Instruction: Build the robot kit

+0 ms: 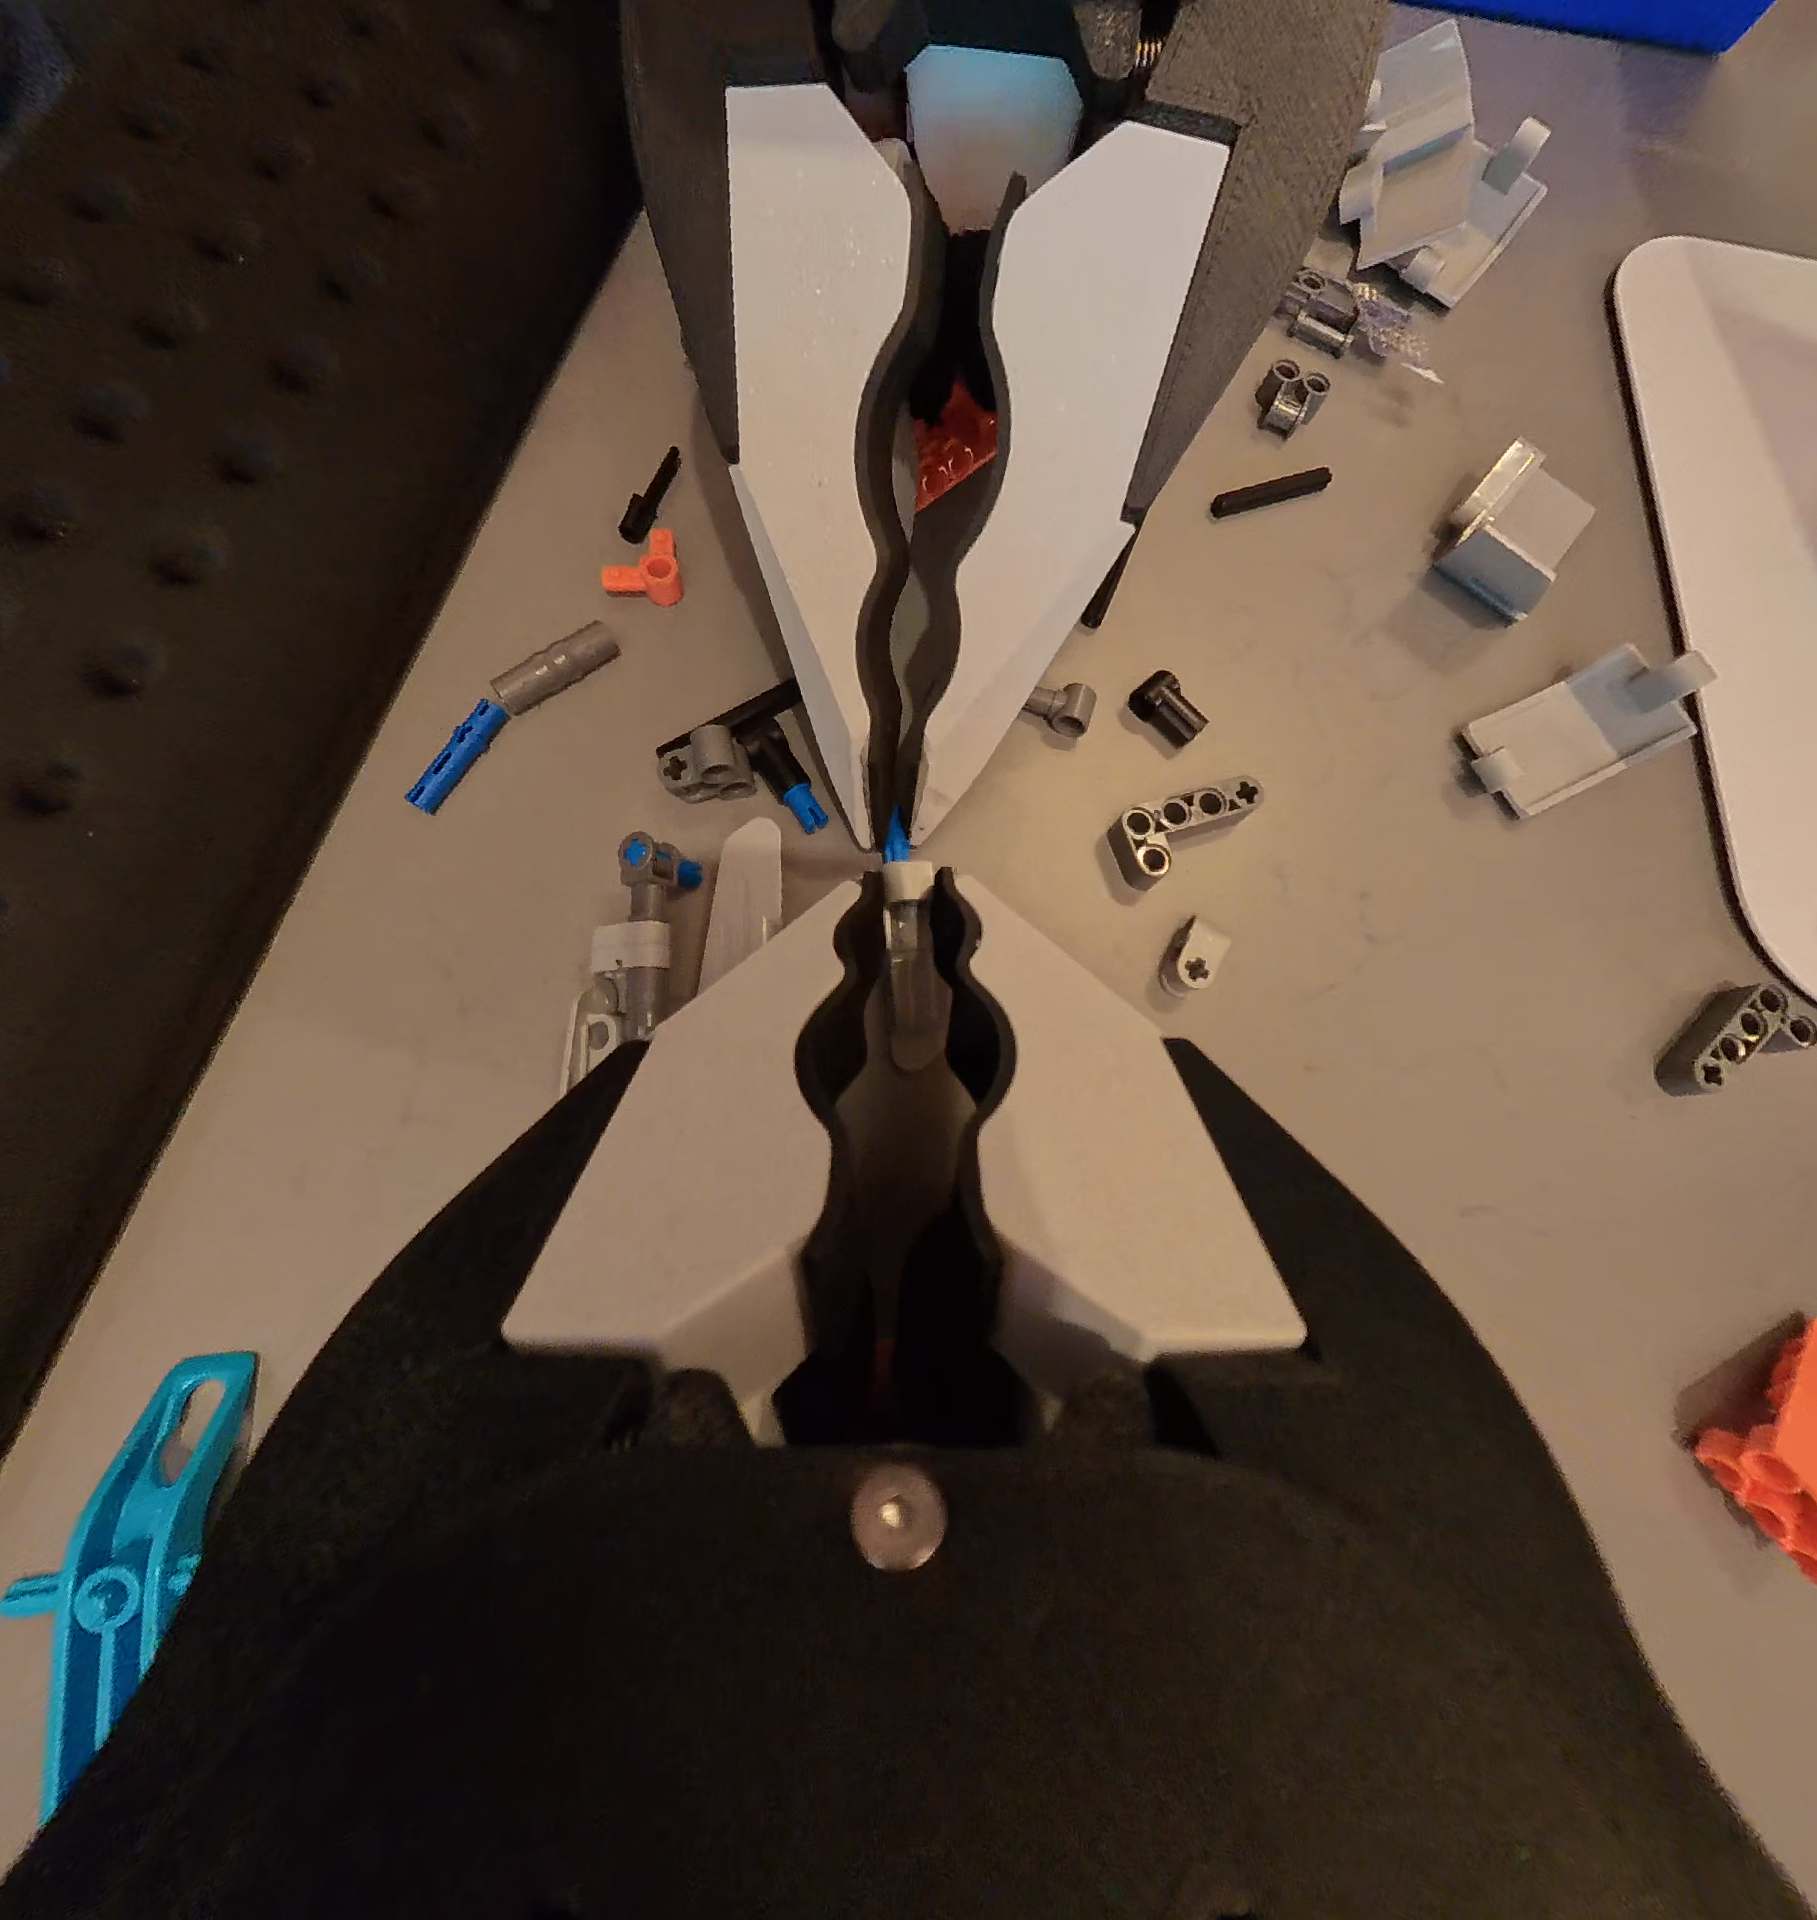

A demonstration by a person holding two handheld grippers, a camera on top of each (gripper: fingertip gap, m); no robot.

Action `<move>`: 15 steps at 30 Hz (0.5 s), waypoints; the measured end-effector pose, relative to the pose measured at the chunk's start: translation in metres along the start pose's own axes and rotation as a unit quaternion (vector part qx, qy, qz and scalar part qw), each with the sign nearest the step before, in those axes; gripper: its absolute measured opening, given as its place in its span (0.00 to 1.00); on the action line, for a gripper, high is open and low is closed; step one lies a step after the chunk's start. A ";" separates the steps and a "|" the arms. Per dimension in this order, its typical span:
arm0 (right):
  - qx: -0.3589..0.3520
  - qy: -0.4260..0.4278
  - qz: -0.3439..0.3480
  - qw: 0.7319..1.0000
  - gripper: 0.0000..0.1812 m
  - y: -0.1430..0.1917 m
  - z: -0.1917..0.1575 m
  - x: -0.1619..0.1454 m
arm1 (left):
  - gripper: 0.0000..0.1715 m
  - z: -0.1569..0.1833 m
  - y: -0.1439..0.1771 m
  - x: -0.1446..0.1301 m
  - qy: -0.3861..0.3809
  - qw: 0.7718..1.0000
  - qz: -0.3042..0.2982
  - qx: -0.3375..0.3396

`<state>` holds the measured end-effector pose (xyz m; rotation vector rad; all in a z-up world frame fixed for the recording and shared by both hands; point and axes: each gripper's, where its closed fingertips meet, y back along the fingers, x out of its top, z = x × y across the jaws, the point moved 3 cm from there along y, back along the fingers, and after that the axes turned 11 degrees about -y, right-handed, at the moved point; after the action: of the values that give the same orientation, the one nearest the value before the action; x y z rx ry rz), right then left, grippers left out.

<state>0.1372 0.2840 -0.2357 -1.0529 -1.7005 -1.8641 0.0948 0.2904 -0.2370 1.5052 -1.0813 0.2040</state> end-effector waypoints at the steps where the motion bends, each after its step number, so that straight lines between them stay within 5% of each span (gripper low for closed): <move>1: 0.000 0.001 0.000 1.000 0.04 0.000 0.000 0.000 | 0.00 0.000 0.000 0.000 -0.002 1.000 0.000 0.000; 11: -0.012 0.017 -0.002 1.000 0.04 -0.002 -0.003 0.002 | 0.01 0.001 -0.001 0.001 -0.016 1.000 -0.002 0.019; 15: -0.053 0.058 -0.002 0.997 0.04 0.005 0.000 0.004 | 0.08 -0.003 0.009 0.007 -0.020 0.998 0.001 0.056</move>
<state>0.1378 0.2845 -0.2293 -0.9594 -1.5552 -1.9963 0.0934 0.2907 -0.2254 1.6148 -1.1176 0.2409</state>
